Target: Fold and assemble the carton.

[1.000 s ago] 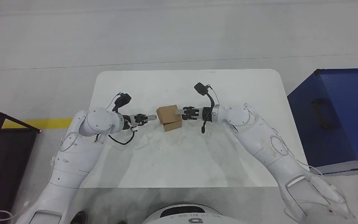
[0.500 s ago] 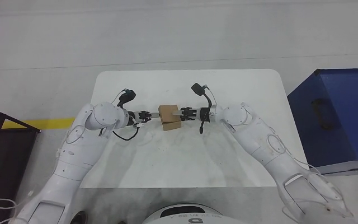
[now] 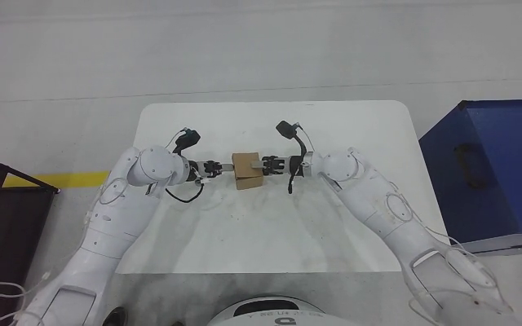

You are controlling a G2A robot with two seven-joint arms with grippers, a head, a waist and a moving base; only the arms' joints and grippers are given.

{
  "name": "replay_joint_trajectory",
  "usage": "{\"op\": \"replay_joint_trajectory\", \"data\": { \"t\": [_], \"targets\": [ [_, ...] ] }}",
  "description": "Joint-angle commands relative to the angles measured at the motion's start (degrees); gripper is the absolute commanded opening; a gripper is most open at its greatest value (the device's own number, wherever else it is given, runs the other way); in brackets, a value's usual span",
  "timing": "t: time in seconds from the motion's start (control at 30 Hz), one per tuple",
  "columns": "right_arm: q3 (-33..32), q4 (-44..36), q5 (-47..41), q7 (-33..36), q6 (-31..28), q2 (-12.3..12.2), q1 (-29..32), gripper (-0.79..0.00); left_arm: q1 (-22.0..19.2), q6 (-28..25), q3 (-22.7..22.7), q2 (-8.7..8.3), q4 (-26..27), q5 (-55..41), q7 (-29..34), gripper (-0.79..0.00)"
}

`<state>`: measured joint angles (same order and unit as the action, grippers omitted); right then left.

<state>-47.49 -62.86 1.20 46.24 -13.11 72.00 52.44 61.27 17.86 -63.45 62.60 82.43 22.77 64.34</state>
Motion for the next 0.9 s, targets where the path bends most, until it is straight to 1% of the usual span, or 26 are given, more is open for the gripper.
{"op": "replay_joint_trajectory", "data": {
  "t": [0.0, 0.23, 0.4, 0.57, 0.63, 0.87],
  "targets": [
    [0.0, 0.1, 0.2, -0.2, -0.1, 0.1, 0.0, -0.400, 0.0, 0.0, 0.0, -0.04, -0.1, 0.0, 0.0, 0.000],
    [0.0, -0.6, 1.2, 0.0, -0.4, 0.2, -0.1, -0.372, -0.3, -0.4, -0.1, -0.09, 0.3, -0.8, -0.3, 0.000],
    [0.1, -1.0, 1.8, -0.1, -0.4, 0.3, 0.1, -0.379, -0.8, -0.6, 0.7, -0.01, -0.5, -0.8, 0.1, 0.000],
    [0.0, -1.6, 3.0, -0.2, -0.1, 0.3, 0.3, -0.403, -1.4, -0.5, 1.4, 0.01, -1.1, -0.2, 0.5, 0.000],
    [0.0, -1.9, 3.3, -0.2, 0.0, 0.3, 0.4, -0.428, -1.5, -0.5, 1.4, 0.00, -1.2, -0.2, 0.5, 0.000],
    [-0.3, -2.1, 4.4, -0.5, 1.0, 0.2, 0.8, -0.459, -1.8, -0.6, 1.6, -0.16, -1.4, 0.5, 1.2, 0.000]
  ]
}}
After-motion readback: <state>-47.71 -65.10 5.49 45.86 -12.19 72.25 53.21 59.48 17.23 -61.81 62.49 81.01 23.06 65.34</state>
